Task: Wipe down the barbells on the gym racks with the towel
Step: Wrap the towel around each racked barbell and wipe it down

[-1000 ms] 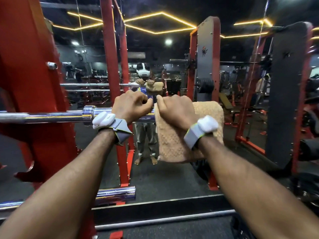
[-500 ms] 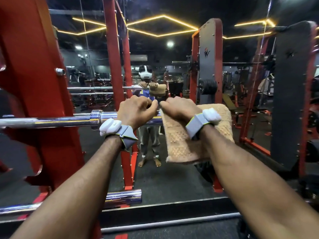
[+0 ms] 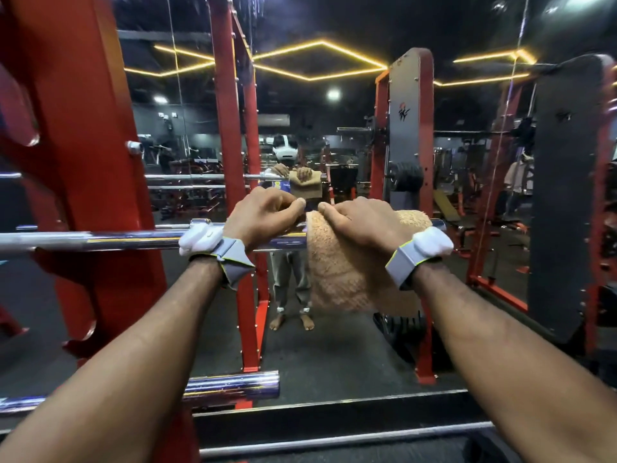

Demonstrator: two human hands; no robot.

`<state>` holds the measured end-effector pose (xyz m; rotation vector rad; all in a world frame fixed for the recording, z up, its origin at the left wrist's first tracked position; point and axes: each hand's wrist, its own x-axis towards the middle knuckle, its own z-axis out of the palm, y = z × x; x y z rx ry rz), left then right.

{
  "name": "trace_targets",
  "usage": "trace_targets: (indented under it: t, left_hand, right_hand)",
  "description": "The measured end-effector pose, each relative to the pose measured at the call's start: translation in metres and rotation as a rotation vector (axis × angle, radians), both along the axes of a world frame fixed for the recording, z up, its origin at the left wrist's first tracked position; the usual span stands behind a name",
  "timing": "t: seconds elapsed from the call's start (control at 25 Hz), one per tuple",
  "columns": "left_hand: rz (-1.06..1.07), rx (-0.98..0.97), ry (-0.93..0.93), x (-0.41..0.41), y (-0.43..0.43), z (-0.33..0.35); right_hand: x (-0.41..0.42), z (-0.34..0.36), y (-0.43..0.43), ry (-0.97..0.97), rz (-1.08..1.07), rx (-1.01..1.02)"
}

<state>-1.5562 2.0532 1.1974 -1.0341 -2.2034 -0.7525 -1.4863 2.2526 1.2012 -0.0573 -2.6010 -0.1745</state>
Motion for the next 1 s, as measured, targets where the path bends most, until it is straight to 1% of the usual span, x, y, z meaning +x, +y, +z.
trace_targets:
  t: [0.08, 0.2, 0.24, 0.28, 0.32, 0.36, 0.4, 0.48, 0.52, 0.56, 0.6, 0.64, 0.68, 0.76, 0.8, 0.84, 0.88, 0.92, 1.0]
  left_hand:
    - [0.032, 0.005, 0.003, -0.004, -0.017, 0.001]
    - [0.116, 0.081, -0.059, -0.006, -0.027, -0.004]
    - [0.159, 0.088, -0.046, -0.005, -0.025, -0.006]
    - [0.198, 0.084, -0.02, -0.005, -0.022, -0.007]
    - [0.218, 0.085, -0.002, -0.006, -0.019, -0.007]
    - [0.225, 0.09, 0.001, -0.006, -0.018, -0.006]
    - [0.223, 0.096, -0.009, -0.007, -0.018, -0.005]
    - [0.221, 0.106, -0.044, -0.01, -0.019, -0.004]
    - [0.222, 0.109, -0.056, -0.011, -0.019, -0.003]
    - [0.218, 0.112, -0.064, -0.012, -0.02, -0.003]
    - [0.213, 0.117, -0.068, -0.012, -0.02, -0.003]
    - [0.202, 0.128, -0.073, -0.011, -0.02, -0.004]
    - [0.184, 0.146, -0.086, -0.011, -0.021, -0.004]
    - [0.121, 0.218, -0.101, -0.011, -0.023, -0.005]
    - [0.091, 0.257, -0.095, -0.011, -0.022, -0.006]
    - [0.07, 0.289, -0.08, -0.011, -0.022, -0.007]
    - [0.06, 0.315, -0.061, -0.011, -0.021, -0.008]
    - [0.059, 0.333, -0.04, -0.012, -0.02, -0.009]
    - [0.076, 0.35, 0.005, -0.015, -0.021, -0.01]
  right_hand:
    - [-0.004, -0.001, -0.008, -0.029, -0.049, -0.062]
    - [-0.021, 0.012, -0.016, -0.258, -0.082, -0.206]
    - [-0.028, 0.018, -0.018, -0.334, -0.075, -0.262]
    - [-0.035, 0.021, -0.022, -0.378, -0.065, -0.3]
    - [-0.04, 0.02, -0.027, -0.383, -0.058, -0.304]
    - [-0.041, 0.014, -0.033, -0.327, -0.057, -0.264]
    - [-0.04, 0.003, -0.038, -0.202, -0.067, -0.187]
    - [-0.02, -0.022, -0.053, 0.16, -0.052, 0.051]
    - [-0.007, -0.036, -0.055, 0.308, -0.033, 0.136]
    - [-0.001, -0.046, -0.05, 0.406, 0.006, 0.207]
    - [0.001, -0.047, -0.043, 0.422, 0.047, 0.243]
    - [0.002, -0.04, -0.035, 0.372, 0.078, 0.248]
    - [0.001, -0.028, -0.033, 0.259, 0.092, 0.195]
    - [-0.013, -0.005, -0.03, -0.004, 0.069, -0.013]
    - [-0.024, 0.004, -0.028, -0.145, 0.023, -0.12]
    - [-0.034, 0.012, -0.033, -0.276, -0.024, -0.196]
    - [-0.043, 0.016, -0.037, -0.358, -0.04, -0.237]
    - [-0.05, 0.018, -0.042, -0.385, -0.055, -0.239]
    - [-0.055, 0.014, -0.058, -0.333, -0.062, -0.209]
